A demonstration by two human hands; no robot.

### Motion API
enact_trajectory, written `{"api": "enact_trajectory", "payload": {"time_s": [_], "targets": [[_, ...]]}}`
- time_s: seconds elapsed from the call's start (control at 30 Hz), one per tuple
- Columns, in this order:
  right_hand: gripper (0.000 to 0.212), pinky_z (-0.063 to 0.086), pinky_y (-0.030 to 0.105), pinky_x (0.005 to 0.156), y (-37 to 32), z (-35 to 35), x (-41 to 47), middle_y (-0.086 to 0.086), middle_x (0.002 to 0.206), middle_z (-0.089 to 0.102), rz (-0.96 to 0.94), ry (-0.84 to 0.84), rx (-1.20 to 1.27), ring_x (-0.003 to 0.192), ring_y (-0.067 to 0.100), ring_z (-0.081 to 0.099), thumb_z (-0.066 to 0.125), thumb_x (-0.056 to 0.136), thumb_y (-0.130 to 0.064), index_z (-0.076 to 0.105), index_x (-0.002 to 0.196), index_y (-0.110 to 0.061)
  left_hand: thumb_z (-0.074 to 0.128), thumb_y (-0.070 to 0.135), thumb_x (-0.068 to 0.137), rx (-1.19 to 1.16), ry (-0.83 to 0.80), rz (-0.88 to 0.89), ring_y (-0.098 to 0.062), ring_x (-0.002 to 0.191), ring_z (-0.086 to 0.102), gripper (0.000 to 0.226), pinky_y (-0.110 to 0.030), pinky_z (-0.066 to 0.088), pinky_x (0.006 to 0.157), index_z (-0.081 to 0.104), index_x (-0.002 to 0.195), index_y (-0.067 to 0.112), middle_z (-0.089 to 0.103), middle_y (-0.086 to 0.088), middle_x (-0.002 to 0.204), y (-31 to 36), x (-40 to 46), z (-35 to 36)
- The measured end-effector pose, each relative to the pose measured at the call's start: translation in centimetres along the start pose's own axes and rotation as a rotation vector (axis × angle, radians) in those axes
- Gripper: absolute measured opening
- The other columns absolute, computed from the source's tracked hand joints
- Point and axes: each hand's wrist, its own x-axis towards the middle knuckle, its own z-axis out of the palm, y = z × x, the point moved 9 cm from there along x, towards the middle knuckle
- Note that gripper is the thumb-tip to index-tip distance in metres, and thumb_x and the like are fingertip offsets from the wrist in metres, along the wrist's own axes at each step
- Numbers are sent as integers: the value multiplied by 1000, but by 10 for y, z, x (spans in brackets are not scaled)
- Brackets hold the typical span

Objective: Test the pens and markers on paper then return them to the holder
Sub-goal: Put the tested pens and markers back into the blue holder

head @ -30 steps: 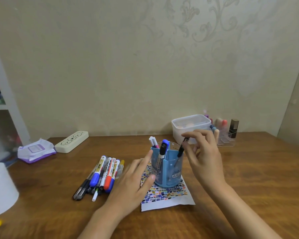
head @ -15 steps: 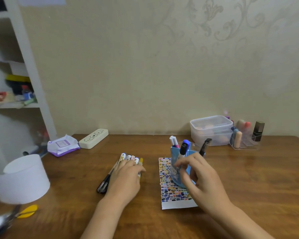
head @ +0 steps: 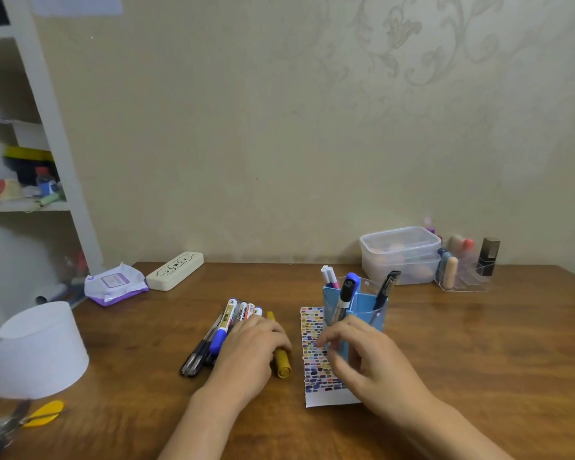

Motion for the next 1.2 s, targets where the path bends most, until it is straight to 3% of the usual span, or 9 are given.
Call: {"api": "enact_trajectory", "payload": {"time_s": [0.1,0.2,0.37,0.5,0.67,0.8,0.9,1.07,1.2], "targets": [[24,46,15,71,0,7,0,-21,103,57,20,-70,-17,90,0,58,60,97,-35,56,118,-46,62,19,94,-27,-6,55,-2,121,39,34,-23,30,105,65,120,41,55,24,125,10,2,-1],[39,46,15,70,2,15,-1,-21,103,59,57,-135,6,88,-4,58,62,94,-49,42,127,-51,63,24,93,-36,44,133,-5,118,43,30,-25,34,102,66,120,38,59,22,120,25,2,-7],[37,56,28,68,7,5,0,-13,96,61,88,-18,44,76,9,66,69,87,-55,41,111,-51,73,21,85,-119,203,212,-6,99,50,31,-23,40,82,66,111,37,59,19,102,37,-2,-24],[30,51,21,65,9,-9,0,-20,94,59,78,106,21,78,7,62,70,87,-52,45,101,-45,73,22,85,-194,257,245,-4,93,48,35,-22,43,75,63,114,39,55,20,97,46,-3,-32],[19,51,19,59,6,-15,1,-14,89,66,73,120,107,72,7,67,65,90,-51,54,102,-41,69,21,89,-307,238,236,1,100,48,39,-17,42,82,61,122,40,54,26,102,53,-3,-29],[12,53,45,57,2,-36,1,-3,79,68,27,241,218,58,20,63,68,91,-42,60,97,-35,50,50,97,-443,237,176,-5,108,54,39,-17,45,84,53,136,44,53,26,105,54,-5,-35],[9,52,51,54,5,-59,-2,-2,77,68,22,380,256,56,20,61,67,91,-38,61,92,-32,35,52,103,-489,194,132,-4,116,51,44,-15,44,84,41,146,45,46,26,120,54,-3,-33],[13,52,52,53,11,-97,-8,3,72,65,13,584,277,55,27,60,62,89,-48,59,87,-36,26,49,104,-418,100,97,6,122,41,49,-19,46,91,19,152,50,27,35,136,54,-1,-18],[10,52,43,50,14,-117,-12,1,78,68,5,682,289,54,18,58,61,95,-45,59,90,-36,26,49,104,-432,63,84,10,126,36,48,-17,42,95,19,152,51,25,35,139,55,0,-14]]}}
